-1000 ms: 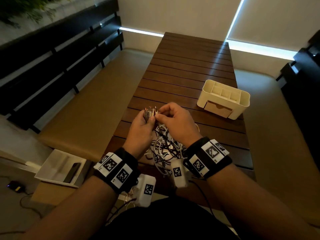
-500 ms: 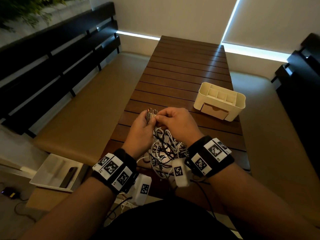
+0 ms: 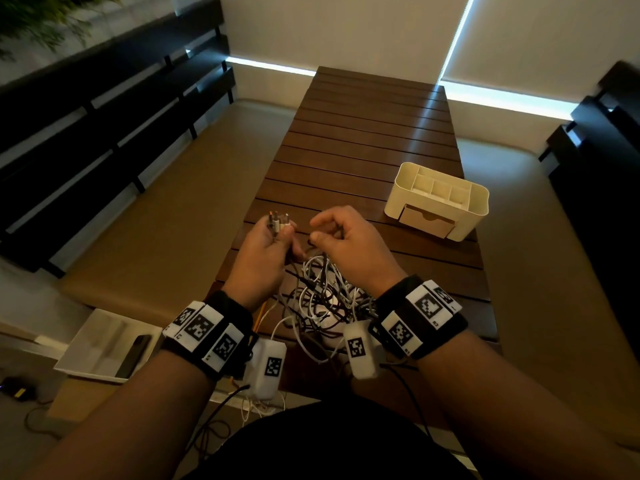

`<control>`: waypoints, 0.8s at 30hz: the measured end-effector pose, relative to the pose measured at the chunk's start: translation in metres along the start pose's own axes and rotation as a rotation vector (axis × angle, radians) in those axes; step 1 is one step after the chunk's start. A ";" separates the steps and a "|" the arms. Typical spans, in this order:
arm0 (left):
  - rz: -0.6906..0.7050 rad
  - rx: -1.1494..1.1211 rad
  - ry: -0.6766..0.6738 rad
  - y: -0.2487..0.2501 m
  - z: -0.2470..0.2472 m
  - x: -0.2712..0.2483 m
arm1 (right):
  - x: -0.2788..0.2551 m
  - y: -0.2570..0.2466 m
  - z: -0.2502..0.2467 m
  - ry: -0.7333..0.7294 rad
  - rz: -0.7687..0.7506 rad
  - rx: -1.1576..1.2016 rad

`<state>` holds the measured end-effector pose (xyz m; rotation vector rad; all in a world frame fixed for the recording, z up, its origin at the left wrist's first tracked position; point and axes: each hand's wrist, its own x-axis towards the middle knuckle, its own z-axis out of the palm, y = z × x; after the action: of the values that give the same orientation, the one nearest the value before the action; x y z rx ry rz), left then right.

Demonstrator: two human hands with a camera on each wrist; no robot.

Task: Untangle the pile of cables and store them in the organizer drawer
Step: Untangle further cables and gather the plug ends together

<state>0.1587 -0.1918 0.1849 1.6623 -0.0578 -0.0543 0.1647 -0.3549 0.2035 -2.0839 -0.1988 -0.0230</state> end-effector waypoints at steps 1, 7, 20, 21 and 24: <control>-0.011 -0.035 0.034 0.001 -0.002 0.000 | -0.001 0.001 0.002 -0.017 0.065 0.069; -0.006 -0.329 0.074 0.024 -0.001 -0.003 | -0.009 0.029 0.033 -0.440 0.103 -0.227; -0.001 -0.370 0.111 0.036 -0.016 -0.008 | 0.011 0.093 -0.023 -0.055 0.730 -0.198; -0.002 -0.365 0.107 0.035 -0.014 -0.009 | 0.012 0.091 -0.023 -0.030 0.724 -0.160; -0.007 -0.353 0.092 0.033 -0.010 -0.008 | 0.011 0.077 -0.017 0.030 0.491 -0.172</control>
<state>0.1513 -0.1839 0.2189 1.3101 0.0271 0.0068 0.1884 -0.4058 0.1467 -2.2498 0.3464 0.2323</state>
